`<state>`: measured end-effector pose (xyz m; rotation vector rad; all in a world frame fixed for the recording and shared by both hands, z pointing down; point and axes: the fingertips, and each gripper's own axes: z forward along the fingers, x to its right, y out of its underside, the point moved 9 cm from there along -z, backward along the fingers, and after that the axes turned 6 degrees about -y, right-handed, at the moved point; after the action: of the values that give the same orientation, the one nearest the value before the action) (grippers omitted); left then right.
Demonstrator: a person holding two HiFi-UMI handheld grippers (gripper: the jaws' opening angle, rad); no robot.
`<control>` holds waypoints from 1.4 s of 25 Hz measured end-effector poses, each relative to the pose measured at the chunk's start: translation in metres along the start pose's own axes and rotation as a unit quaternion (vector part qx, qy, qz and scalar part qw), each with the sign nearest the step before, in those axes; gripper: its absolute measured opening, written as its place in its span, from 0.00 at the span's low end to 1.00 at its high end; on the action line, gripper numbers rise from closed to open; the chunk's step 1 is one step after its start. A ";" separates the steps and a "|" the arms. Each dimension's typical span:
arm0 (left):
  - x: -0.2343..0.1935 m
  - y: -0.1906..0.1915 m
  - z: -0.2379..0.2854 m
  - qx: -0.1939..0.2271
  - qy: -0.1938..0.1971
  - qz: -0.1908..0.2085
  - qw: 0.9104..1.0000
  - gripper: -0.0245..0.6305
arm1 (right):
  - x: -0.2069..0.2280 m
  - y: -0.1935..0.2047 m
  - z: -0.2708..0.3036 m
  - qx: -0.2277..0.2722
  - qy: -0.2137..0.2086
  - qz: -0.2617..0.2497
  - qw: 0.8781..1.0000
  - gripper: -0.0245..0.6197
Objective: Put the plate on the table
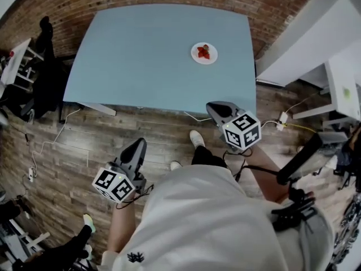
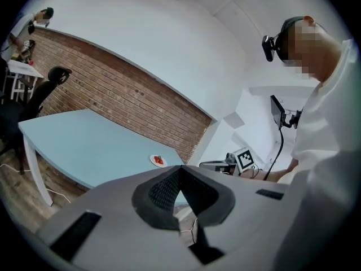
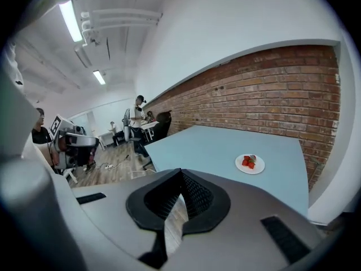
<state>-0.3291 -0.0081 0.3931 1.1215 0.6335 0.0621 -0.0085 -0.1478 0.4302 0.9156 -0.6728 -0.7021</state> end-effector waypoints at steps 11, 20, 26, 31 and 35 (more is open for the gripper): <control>0.033 0.014 -0.032 -0.006 0.063 0.048 0.997 0.04 | -0.089 0.011 -0.044 0.019 -0.003 -0.039 0.999 0.05; 0.045 0.022 -0.051 -0.011 0.074 0.068 0.995 0.04 | -0.123 0.012 -0.058 0.025 -0.007 -0.065 0.998 0.05; 0.046 0.031 -0.059 -0.014 0.074 0.071 0.995 0.04 | -0.142 0.018 -0.060 0.027 -0.020 -0.067 0.997 0.05; 0.048 0.033 -0.062 -0.013 0.075 0.070 0.995 0.04 | -0.151 0.012 -0.061 0.027 -0.025 -0.075 0.996 0.05; 0.052 0.032 -0.062 -0.013 0.074 0.071 0.995 0.04 | -0.152 0.010 -0.064 0.029 -0.028 -0.077 0.996 0.05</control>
<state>-0.3092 0.0760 0.3803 1.1434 0.6816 0.2775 -0.0471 0.0046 0.3781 1.0131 -0.6793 -0.8513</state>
